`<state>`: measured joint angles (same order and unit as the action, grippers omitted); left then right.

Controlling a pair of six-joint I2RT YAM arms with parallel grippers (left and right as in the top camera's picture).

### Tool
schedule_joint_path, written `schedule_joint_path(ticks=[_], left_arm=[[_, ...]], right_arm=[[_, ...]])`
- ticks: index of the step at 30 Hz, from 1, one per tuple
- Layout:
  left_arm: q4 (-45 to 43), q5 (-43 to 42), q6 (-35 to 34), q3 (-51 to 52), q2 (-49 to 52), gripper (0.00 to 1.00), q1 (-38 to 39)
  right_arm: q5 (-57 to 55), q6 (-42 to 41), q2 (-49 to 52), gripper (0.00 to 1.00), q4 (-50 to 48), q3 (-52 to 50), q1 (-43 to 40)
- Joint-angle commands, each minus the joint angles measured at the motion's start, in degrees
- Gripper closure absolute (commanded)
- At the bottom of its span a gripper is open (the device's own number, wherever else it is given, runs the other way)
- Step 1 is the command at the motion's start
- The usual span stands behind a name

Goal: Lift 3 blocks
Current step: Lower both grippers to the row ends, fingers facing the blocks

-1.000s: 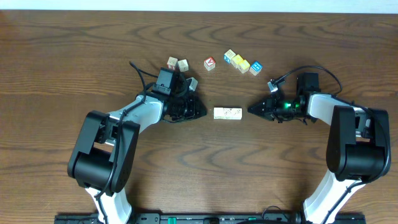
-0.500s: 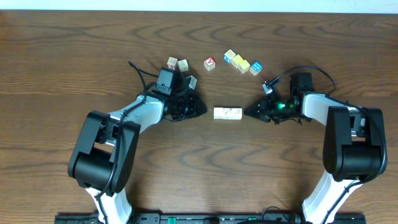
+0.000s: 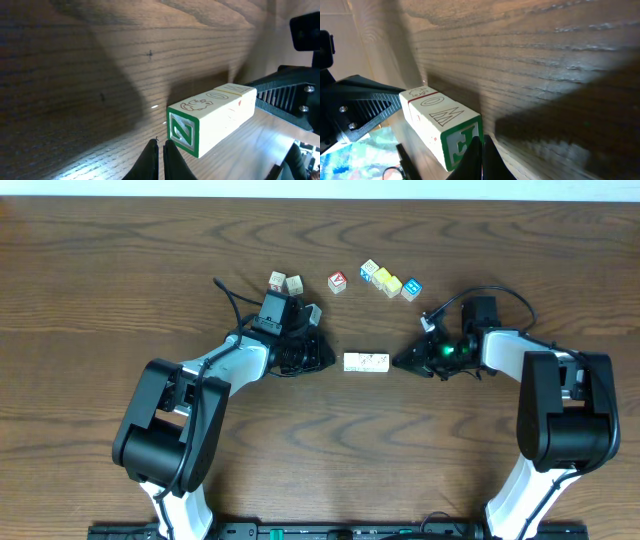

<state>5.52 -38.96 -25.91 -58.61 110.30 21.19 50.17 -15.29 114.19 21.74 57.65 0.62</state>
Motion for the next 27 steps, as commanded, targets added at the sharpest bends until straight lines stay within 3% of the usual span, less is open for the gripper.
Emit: schedule_joint_path(ticks=[1,27], left_arm=[[0.0,1.1,-0.6,0.4,0.9,0.93,0.5],[0.1,1.4,-0.3,0.4,0.9,0.93,0.7]], right_arm=[[0.2,-0.5,0.3,0.99,-0.2,-0.1,1.3],[4.3,2.8,0.2,0.99,0.3,-0.1,-0.4]])
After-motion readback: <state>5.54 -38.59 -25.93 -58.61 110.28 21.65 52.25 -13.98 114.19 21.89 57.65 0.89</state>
